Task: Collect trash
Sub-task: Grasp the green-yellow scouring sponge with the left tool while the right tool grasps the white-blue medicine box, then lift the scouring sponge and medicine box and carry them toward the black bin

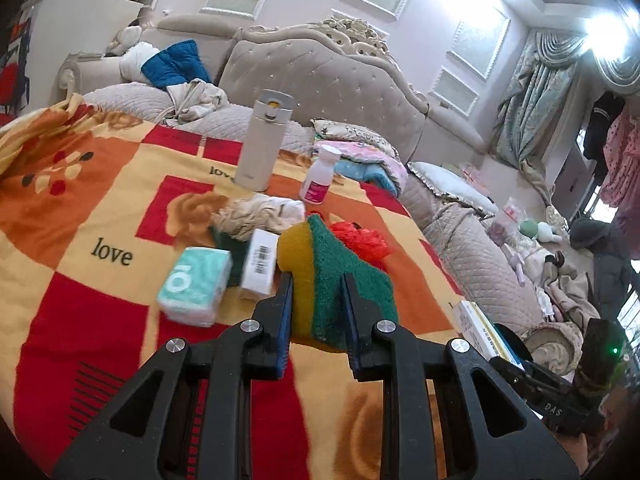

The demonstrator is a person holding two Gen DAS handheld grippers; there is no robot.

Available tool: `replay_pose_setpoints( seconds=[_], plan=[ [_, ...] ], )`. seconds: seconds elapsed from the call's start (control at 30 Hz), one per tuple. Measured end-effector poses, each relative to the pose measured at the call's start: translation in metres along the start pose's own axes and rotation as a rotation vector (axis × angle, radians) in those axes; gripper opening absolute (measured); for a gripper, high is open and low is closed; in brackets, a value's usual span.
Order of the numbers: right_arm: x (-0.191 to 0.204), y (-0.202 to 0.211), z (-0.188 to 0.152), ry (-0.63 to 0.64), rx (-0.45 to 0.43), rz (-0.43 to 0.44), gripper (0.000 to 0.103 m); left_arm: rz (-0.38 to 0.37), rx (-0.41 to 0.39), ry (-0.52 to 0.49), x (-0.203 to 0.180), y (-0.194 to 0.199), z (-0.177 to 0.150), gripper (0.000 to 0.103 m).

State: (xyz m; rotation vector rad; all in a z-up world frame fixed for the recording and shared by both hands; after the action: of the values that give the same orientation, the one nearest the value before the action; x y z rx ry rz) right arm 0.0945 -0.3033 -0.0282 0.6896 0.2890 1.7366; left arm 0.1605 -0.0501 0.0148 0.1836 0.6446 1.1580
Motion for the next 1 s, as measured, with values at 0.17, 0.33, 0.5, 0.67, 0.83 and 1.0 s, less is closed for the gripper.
replay_pose_setpoints(
  seconds=[0.17,0.33,0.5,0.67,0.83,1.0],
  plan=[
    [-0.021,0.018,0.0,-0.024,-0.023,-0.024,0.04,-0.015,0.015,-0.006,-0.023,-0.009,-0.003,0.02],
    [-0.042,0.032,0.001,-0.061,-0.041,-0.039,0.029,-0.045,0.024,-0.025,-0.056,-0.017,-0.008,0.02],
    [-0.05,0.036,-0.004,-0.103,-0.03,-0.005,0.029,-0.069,0.033,-0.033,-0.079,-0.019,-0.014,0.02],
    [-0.054,0.018,-0.01,-0.083,0.025,-0.046,0.04,-0.082,0.047,-0.006,-0.089,-0.021,-0.022,0.02],
    [-0.047,-0.006,-0.025,0.027,0.116,-0.093,0.048,-0.09,0.067,-0.019,-0.097,-0.026,-0.035,0.02],
    [-0.051,-0.003,-0.028,0.008,0.119,-0.076,0.018,-0.096,0.066,-0.041,-0.103,-0.027,-0.036,0.02]
  ],
)
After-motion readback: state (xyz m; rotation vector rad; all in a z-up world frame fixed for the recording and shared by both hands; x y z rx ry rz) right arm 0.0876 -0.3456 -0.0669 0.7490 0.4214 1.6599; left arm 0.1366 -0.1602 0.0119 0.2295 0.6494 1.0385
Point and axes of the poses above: each gripper's, at about its wrist camera, not at the fingertips, and y roughly against the way its jaws point, x to its left, z to its top, the point moved 8 cm from there along -y, roughly the way its jaws point, and after that the axes turned 3 degrees about -x, right-handed, at the moved point
